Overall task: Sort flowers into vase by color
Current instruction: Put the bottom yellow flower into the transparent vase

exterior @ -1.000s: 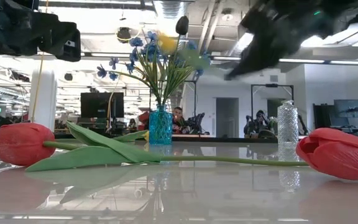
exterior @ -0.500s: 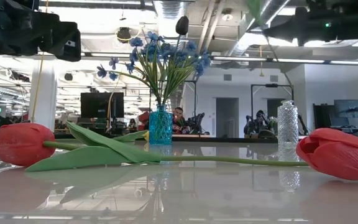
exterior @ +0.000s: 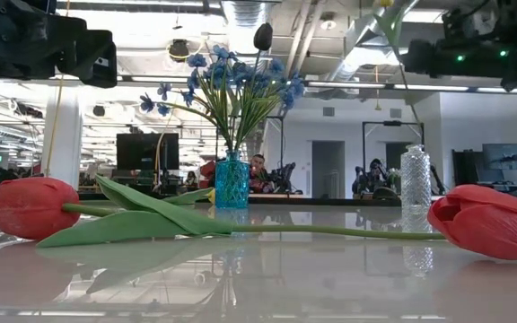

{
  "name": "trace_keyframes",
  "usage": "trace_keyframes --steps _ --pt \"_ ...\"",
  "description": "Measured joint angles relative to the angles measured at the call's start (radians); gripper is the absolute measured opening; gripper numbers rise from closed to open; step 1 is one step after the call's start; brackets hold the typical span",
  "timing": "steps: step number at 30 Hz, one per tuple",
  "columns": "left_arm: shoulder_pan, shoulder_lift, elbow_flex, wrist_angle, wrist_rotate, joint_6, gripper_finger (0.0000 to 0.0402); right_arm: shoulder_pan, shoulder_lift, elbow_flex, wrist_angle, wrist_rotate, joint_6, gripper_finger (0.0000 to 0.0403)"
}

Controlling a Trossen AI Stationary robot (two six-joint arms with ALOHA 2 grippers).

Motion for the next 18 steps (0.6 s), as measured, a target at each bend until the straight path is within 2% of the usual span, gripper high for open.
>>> trace_keyframes --steps 11,18 --pt "0.000 0.000 0.000 0.001 -0.023 0.006 0.0114 -0.065 0.198 0.000 0.201 -0.001 -0.005 0.0015" --pt "0.000 0.000 0.000 -0.002 -0.023 0.008 0.0114 -0.070 0.260 0.000 0.198 -0.001 -0.006 0.0015"
